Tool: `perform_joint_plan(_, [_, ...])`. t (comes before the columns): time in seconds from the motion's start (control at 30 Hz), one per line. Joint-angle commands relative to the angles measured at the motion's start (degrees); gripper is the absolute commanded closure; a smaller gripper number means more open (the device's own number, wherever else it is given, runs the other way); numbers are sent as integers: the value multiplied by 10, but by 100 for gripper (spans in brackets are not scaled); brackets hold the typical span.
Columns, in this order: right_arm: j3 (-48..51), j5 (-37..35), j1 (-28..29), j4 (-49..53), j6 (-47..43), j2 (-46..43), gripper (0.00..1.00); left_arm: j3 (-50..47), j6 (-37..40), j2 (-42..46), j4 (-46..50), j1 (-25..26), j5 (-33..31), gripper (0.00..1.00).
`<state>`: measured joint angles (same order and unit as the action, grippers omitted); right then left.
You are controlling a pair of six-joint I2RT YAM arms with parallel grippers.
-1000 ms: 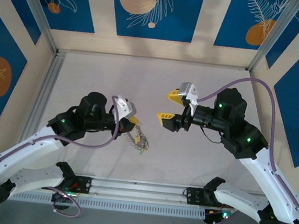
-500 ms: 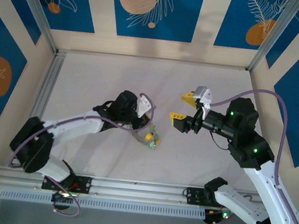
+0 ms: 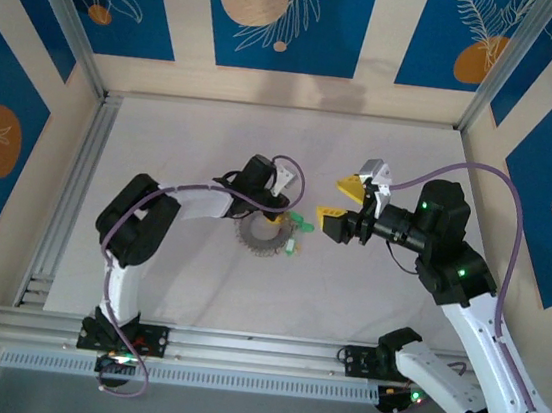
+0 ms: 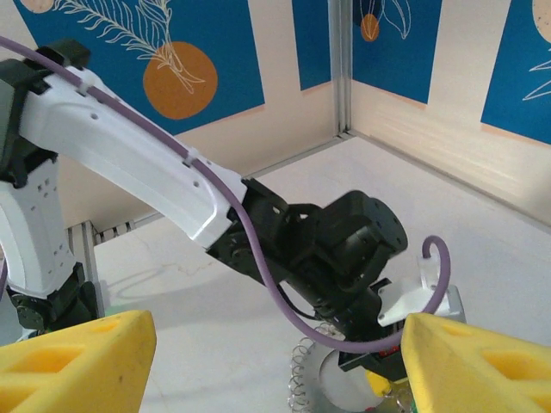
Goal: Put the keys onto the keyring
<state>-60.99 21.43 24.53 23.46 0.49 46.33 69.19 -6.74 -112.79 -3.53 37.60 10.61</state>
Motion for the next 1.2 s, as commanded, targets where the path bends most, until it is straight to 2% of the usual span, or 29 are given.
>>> perform_joint_plan(0.0, [3,-2,-6,-11,14,-1,24,26,-28,-12,-20,-2,-6,100])
perform_joint_plan(0.03, [3,-9,-6,-9,17,-1,23,24,-29,-8,-18,-2,-7,97])
perform_joint_plan(0.1, [6,-19,-8,-4,21,-1,21,17,-28,7,-12,-2,-11,84])
perform_joint_plan(0.17, [13,-23,-11,-4,25,-3,16,10,-23,30,4,-2,-12,65])
perform_joint_plan(0.2, [19,-23,-13,-6,27,-4,11,5,-20,45,16,-3,-14,53])
perform_joint_plan(0.23, [26,-23,-14,-6,30,-7,0,-3,-16,66,26,-3,-15,45])
perform_joint_plan(0.27, [32,-26,-15,-6,33,-9,1,-13,-12,88,35,-3,-15,38])
perform_joint_plan(0.43, [75,-93,-19,-4,54,-28,1,-84,4,222,81,-4,-28,25])
perform_joint_plan(0.53, [116,-161,-36,-8,73,-49,1,-161,10,330,81,-5,-73,17])
perform_joint_plan(0.6, [153,-205,-56,-24,86,-69,1,-218,9,404,78,-6,-122,0])
perform_joint_plan(0.73, [243,-289,-111,-82,117,-103,1,-321,-8,542,93,-22,-238,0])
perform_joint_plan(0.83, [300,-318,-152,-129,119,-99,1,-385,-36,629,96,-30,-385,0])
perform_joint_plan(0.93, [340,-283,-186,-179,99,-87,1,-414,-35,662,76,-61,-429,0])
perform_joint_plan(1.03, [398,-261,-214,-273,75,-67,1,-444,-8,649,11,-72,-491,0])
perform_joint_plan(1.17, [452,-254,-240,-413,71,-1,1,-473,13,604,-92,-112,-498,0])
